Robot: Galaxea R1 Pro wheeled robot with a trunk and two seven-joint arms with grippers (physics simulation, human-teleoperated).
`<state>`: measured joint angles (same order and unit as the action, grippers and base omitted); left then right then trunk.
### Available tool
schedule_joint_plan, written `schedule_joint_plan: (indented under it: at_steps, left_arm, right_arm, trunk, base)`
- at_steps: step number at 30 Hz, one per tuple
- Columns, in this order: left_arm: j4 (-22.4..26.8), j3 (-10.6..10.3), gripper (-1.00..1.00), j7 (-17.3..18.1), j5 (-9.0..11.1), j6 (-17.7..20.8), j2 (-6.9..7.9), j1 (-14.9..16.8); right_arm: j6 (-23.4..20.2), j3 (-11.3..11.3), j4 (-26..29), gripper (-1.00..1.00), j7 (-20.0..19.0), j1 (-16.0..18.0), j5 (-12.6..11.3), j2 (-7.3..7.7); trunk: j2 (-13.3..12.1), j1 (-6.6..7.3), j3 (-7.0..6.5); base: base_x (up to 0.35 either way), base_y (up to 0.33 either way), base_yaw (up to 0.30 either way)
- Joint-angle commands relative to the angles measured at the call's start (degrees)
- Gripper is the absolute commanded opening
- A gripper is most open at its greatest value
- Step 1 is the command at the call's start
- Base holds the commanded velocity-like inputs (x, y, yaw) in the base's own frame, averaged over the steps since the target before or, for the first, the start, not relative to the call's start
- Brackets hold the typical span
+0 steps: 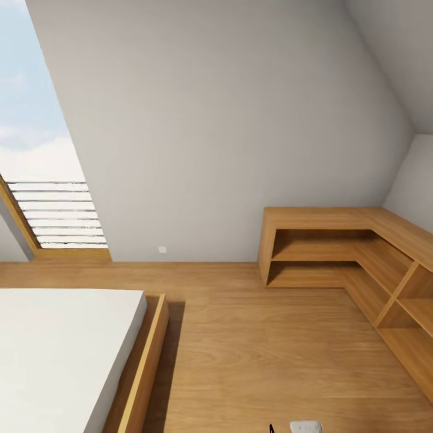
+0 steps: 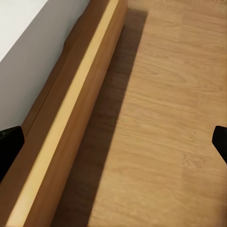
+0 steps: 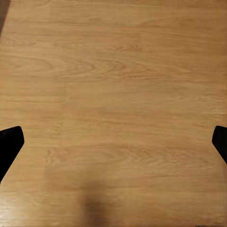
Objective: In the bedroom, organize the workspace by keeping the computer under the desk, ensuring the monitor is on the desk, placing the keyboard on the desk next to the monitor, placing the mouse on the desk next to the keyboard, moving the folder from the swivel chair onto the desk next to the mouse, stacking the notebook on top of the folder with the pen on top of the notebook, and positioning the swivel chair next to the desk.
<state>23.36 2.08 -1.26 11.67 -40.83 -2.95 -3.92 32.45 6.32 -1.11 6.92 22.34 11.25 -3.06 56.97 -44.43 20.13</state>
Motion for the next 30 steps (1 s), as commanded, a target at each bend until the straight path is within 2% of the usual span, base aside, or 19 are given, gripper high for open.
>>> schedule_joint_plan:
  at_steps: [1,30]
  left_arm:
    - [0.1,0.2,1.0,-0.1,-0.2,0.0,-0.04,0.0]
    - [0.1,0.2,1.0,-0.1,-0.2,0.0,-0.03,0.0]
  right_arm:
    - [0.2,0.5,-0.1,1.0,0.3,0.1,0.6,-0.01]
    - [0.2,0.5,-0.1,1.0,0.3,0.1,0.7,-0.01]
  trunk:
    - [0.0,-0.03,0.05]
    - [0.0,-0.03,0.05]
  base:
    - [0.175,0.0,0.0]
    - [0.163,0.0,0.0]
